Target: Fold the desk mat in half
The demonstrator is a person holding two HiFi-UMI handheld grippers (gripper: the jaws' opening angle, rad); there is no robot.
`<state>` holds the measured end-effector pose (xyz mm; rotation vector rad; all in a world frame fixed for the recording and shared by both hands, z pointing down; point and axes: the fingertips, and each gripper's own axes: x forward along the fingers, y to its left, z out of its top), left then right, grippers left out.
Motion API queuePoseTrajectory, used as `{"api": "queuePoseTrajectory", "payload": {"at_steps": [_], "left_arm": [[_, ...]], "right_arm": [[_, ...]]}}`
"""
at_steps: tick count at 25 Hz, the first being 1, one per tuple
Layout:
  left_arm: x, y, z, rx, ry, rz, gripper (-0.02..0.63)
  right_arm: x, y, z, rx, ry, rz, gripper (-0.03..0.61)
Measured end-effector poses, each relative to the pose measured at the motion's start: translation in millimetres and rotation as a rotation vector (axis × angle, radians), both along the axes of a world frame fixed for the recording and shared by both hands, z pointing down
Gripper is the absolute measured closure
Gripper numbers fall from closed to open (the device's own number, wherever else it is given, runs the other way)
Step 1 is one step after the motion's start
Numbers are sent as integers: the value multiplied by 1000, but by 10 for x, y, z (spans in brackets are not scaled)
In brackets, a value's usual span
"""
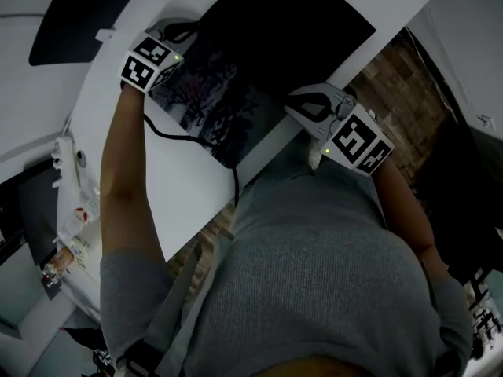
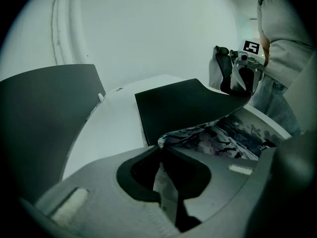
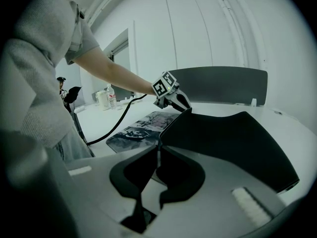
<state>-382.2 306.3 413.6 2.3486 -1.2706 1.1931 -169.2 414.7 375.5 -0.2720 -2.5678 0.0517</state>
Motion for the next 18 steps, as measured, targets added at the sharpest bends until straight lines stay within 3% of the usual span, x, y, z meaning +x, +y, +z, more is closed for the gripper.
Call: {"api": "queuePoseTrajectory", "payload": {"at_steps": [6, 18], "left_arm": [[-64, 179, -9, 13, 2, -25, 588], [-254, 463, 5, -23, -18, -138, 586]], "right_arm": [[-55, 180, -23, -10, -6, -41, 549], [-249, 438, -152, -59, -13, -227, 548]]}}
